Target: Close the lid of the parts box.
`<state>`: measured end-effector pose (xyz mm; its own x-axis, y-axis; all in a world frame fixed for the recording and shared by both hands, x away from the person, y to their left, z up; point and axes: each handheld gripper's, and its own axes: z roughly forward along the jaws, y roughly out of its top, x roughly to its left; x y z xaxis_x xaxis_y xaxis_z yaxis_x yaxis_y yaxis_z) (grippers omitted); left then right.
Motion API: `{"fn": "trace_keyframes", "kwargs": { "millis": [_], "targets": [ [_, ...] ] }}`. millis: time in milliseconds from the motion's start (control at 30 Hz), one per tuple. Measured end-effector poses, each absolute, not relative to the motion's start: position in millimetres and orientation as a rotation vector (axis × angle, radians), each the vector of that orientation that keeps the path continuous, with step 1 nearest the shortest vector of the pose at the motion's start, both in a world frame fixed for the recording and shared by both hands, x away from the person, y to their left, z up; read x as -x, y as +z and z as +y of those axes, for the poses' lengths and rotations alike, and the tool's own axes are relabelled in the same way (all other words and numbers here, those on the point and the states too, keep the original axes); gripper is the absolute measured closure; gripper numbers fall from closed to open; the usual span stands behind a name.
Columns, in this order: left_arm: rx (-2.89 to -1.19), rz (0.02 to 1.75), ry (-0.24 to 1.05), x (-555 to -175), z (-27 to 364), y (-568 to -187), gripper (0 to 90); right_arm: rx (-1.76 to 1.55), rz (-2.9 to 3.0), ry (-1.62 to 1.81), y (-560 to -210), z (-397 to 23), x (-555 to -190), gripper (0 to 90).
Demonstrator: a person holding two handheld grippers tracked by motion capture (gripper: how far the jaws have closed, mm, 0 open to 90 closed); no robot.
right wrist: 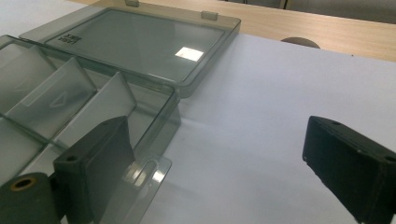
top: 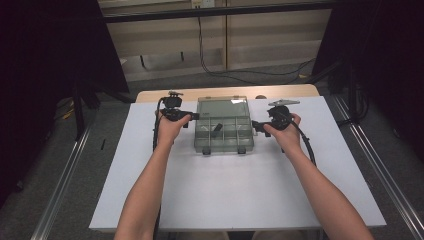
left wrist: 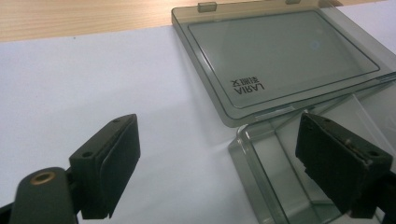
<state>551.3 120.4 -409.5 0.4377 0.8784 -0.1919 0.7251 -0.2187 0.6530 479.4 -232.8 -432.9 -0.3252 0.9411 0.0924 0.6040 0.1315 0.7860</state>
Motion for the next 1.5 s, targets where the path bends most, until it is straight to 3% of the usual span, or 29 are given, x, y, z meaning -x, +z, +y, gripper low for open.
{"fn": "trace_keyframes", "kwargs": {
  "millis": [267,433,667,767,1100,1267,1500],
  "targets": [
    [-1.967,1.383,0.322,-557.6,125.3,-415.4,17.7,-1.530,1.957,1.058,-433.8,-234.6,-492.7,10.7],
    [-1.953,1.398,0.360,-560.5,125.8,-418.1,21.7,-1.547,1.941,1.047,-435.0,-237.1,-499.1,20.3],
    [-1.966,1.405,0.397,-564.8,120.4,-419.0,38.6,-1.581,1.935,1.013,-438.7,-239.1,-509.5,39.0],
    [-1.974,1.405,0.406,-566.5,118.3,-418.0,51.9,-1.594,1.951,1.003,-441.7,-236.5,-513.9,50.6],
    [-1.985,1.408,0.406,-575.6,112.6,-423.5,79.9,-1.654,1.959,1.035,-453.4,-227.2,-526.0,80.5],
    [-1.993,1.427,0.359,-581.8,110.9,-429.4,89.7,-1.629,1.994,0.990,-455.3,-221.5,-532.4,87.3],
    [-1.987,1.437,0.321,-591.6,107.1,-438.9,90.0,-1.639,1.999,0.968,-460.8,-216.9,-543.8,89.0]
  ]
}}
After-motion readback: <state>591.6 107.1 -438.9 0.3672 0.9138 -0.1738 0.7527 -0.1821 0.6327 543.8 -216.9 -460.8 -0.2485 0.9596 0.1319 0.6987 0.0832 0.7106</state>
